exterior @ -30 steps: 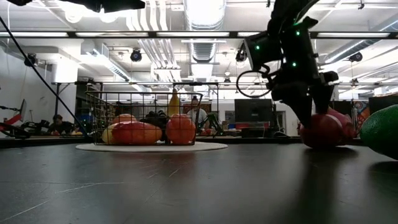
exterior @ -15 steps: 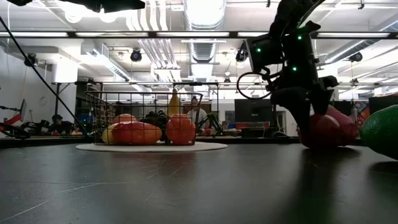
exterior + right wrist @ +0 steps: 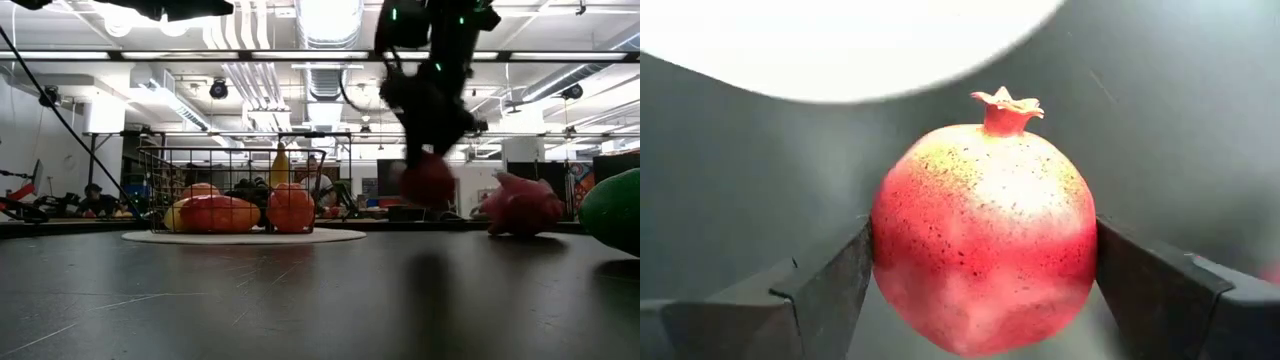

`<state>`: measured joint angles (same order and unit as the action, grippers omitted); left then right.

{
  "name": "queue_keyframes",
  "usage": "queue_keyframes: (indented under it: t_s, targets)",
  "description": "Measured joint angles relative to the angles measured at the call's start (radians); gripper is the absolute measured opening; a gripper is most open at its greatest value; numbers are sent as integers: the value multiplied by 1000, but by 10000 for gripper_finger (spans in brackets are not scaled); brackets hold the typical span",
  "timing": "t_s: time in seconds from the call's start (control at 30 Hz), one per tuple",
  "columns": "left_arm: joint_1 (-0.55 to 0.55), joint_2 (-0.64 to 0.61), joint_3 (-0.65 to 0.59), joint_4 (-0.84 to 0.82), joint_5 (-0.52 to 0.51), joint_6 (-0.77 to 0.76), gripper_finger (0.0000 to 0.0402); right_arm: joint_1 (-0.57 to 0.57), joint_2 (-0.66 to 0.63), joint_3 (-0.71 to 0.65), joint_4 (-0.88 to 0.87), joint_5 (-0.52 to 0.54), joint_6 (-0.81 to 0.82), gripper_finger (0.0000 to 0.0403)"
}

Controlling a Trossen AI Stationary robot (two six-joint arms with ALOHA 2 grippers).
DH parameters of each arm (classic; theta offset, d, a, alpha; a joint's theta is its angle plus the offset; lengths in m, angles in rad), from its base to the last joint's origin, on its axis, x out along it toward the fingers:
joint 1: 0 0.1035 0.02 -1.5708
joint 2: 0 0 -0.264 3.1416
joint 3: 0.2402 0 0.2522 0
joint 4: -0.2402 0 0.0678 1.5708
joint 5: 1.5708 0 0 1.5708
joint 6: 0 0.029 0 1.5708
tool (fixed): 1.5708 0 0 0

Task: Build produce basket
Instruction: Put the pomegranate into the wire basket

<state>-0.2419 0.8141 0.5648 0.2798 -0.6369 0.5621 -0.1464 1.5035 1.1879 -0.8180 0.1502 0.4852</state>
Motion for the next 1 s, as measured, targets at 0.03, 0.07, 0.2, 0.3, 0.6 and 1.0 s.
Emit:
queue_keyframes:
  t_s: [0.03, 0.07, 0.2, 0.3, 0.6, 1.0]
  targets:
    - [0, 1, 0, 0, 0, 0, 266, 14, -17, -16, 93, -20, -39, 330]
    - [0, 2, 0, -2, 1, -2, 266, 30, -33, -37, 195, -42, -88, 330]
    - [0, 22, -1, 22, 27, -5, 266, 117, -77, -185, 740, -104, -333, 330]
    - [0, 47, -1, 71, 105, -6, 266, 168, -58, -328, 1248, -104, -506, 330]
    - [0, 220, 0, 319, 327, -105, 266, 186, 134, -464, 1978, -96, -722, 330]
    - [100, 456, 42, 422, 312, -434, 251, 186, 173, -438, 1935, -10, -788, 330]
